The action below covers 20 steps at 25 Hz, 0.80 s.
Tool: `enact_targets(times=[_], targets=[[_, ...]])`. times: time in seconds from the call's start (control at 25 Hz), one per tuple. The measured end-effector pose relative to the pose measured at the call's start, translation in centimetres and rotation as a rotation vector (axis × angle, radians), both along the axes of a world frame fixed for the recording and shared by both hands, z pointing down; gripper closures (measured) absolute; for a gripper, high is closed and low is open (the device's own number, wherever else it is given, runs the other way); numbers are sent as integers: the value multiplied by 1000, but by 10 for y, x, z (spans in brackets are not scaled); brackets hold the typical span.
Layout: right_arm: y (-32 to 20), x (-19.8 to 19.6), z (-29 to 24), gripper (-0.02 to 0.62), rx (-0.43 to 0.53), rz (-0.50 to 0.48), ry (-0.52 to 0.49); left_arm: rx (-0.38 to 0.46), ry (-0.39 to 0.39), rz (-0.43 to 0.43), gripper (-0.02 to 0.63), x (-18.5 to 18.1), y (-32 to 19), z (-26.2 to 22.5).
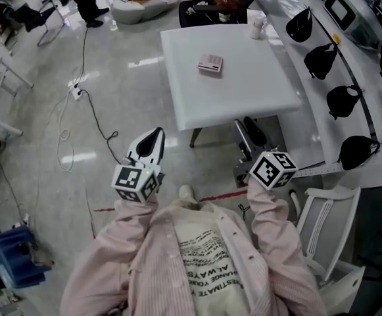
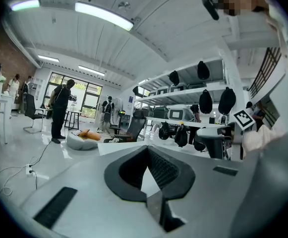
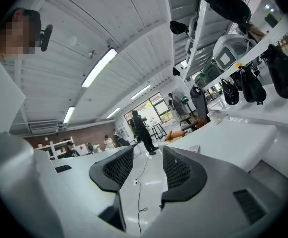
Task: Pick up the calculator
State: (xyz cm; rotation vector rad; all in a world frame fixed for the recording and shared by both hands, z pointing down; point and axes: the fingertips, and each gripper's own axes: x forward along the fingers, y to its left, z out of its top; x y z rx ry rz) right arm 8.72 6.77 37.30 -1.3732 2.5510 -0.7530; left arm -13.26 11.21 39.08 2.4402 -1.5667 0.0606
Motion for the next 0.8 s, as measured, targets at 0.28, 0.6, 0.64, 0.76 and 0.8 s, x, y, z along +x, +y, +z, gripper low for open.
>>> enact_targets(times=[0.28,0.6,0.64,0.76,0.8], targets=[[-27,-2,5,425,-29,42,-45,-15,11,34,604,-3,-30,4],[-63,-3,25,425,-87,66,-81,-46,19,53,604,1,-60,19],[-70,-3,30,423,-94,74,-76,-51,21,49,604,0,-67,21],[-93,-7,43,422,-121,82,-77,-64,22,41,604,-4,-89,27],[-103,-9,47,420,-132,82,-82,-71,21,41,604,-4,-97,29]])
